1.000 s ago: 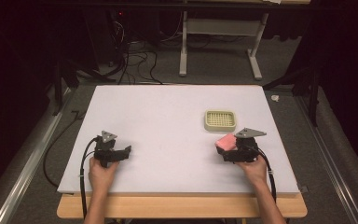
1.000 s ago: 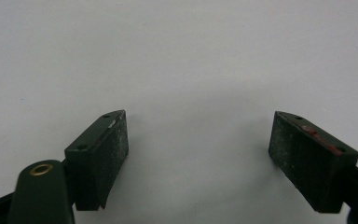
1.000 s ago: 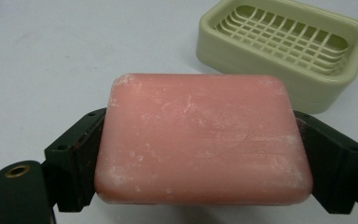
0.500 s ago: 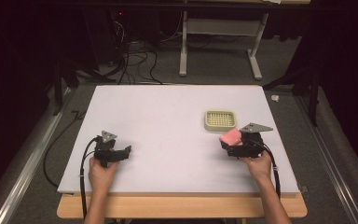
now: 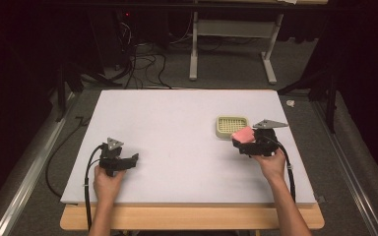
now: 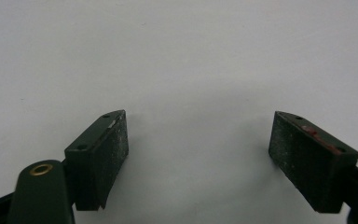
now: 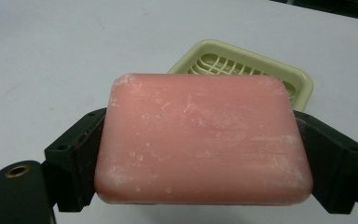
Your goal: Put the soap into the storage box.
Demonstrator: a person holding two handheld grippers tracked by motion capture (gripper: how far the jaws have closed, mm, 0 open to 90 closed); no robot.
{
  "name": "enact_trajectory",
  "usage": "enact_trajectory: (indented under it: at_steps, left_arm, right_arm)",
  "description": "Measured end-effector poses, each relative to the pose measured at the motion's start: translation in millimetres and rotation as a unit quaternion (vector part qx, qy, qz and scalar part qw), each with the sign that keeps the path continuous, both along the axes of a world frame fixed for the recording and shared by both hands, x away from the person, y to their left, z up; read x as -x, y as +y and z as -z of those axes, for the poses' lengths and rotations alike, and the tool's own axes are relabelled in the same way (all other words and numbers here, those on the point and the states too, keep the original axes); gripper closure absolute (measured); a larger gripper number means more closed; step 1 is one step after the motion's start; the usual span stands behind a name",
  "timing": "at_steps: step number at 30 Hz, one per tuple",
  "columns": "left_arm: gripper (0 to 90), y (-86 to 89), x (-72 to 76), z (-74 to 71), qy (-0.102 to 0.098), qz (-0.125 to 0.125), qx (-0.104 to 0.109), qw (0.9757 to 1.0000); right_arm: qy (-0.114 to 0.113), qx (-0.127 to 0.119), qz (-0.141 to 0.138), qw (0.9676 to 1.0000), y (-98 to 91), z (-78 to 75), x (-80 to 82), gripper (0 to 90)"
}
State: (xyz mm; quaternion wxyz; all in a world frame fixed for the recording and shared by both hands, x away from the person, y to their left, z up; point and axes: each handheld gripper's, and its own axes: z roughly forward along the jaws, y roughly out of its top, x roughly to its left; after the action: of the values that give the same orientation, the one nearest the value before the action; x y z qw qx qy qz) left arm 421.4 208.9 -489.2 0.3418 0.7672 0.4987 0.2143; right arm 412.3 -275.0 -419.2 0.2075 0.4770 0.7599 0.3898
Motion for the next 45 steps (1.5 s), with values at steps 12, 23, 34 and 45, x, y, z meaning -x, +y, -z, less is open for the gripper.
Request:
enact_trajectory:
  at_steps: [12,23,34,45]
  left_arm:
    - [20.4,0.1,0.0,0.0,0.0,0.0,0.0,1.0]
    - [20.4,0.0,0.1,0.0,0.0,0.0,0.0,1.0]
    - [20.4,0.1,0.0,0.0,0.0,0.0,0.0,1.0]
    - [20.4,0.1,0.1,0.0,0.0,0.0,0.0,1.0]
  right_arm:
    - [0.008,-0.002,0.014,0.9999,1.7,-3.3,-20.9,13.6]
    - [0.024,0.002,0.021,0.9995,6.1,1.1,-40.2,13.6]
    - [0.048,0.006,0.051,0.9975,5.6,10.7,-56.9,13.6]
    - [0.06,0.021,0.056,0.9964,15.3,16.0,-72.6,13.6]
